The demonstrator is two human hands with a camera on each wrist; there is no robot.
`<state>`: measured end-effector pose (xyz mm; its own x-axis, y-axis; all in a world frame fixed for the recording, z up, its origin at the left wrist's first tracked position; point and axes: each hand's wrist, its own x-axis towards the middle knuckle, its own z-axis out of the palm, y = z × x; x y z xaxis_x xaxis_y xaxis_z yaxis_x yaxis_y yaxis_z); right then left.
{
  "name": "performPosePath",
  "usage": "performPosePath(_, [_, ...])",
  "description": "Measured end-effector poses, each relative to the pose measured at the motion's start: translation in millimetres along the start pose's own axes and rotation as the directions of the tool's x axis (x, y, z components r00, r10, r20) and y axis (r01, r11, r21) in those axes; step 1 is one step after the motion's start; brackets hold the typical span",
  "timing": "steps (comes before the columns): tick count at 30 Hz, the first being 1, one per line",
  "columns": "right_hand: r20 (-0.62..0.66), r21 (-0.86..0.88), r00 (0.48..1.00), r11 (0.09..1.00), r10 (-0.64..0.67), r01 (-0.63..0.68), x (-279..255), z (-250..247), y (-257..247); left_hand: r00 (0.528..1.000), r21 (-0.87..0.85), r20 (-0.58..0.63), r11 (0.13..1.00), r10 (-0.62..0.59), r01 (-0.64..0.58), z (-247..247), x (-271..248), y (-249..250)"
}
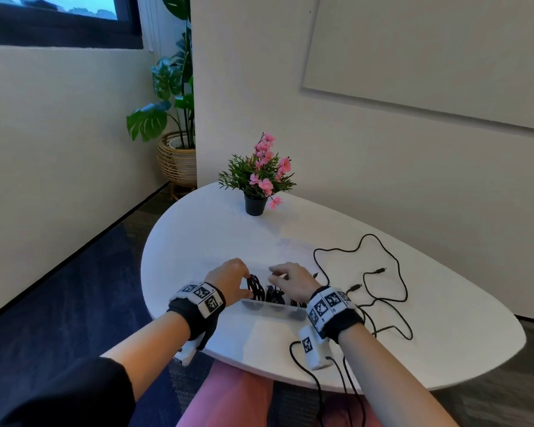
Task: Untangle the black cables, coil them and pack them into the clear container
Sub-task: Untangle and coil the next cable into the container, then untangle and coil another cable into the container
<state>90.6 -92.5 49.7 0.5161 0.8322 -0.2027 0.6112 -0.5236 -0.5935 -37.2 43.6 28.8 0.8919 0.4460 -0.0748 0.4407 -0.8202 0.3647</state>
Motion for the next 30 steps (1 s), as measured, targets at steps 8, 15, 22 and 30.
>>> performPosePath(8, [-0.223, -0.392, 0.868, 0.775, 0.443, -0.496, -48, -45, 68, 0.986, 0.097, 0.068, 0.982, 0.155, -0.161, 20, -12, 19])
performPosePath(15, [-0.218, -0.26, 0.822, 0.781, 0.526, -0.568, -63, -23, 106, 0.992, -0.003, 0.019, 0.993, 0.121, -0.121, 16, -6, 7])
performPosePath(22, [-0.417, 0.161, 0.777, 0.88, 0.472, -0.448, -58, -45, 99, 0.998, -0.022, -0.04, 0.999, -0.05, 0.049, 9, 6, -18])
performPosePath(30, [-0.437, 0.419, 0.857, 0.905, 0.274, -0.076, -65, -65, 59, 0.94, -0.213, -0.239, 0.931, 0.245, -0.297, 10, -2, 66])
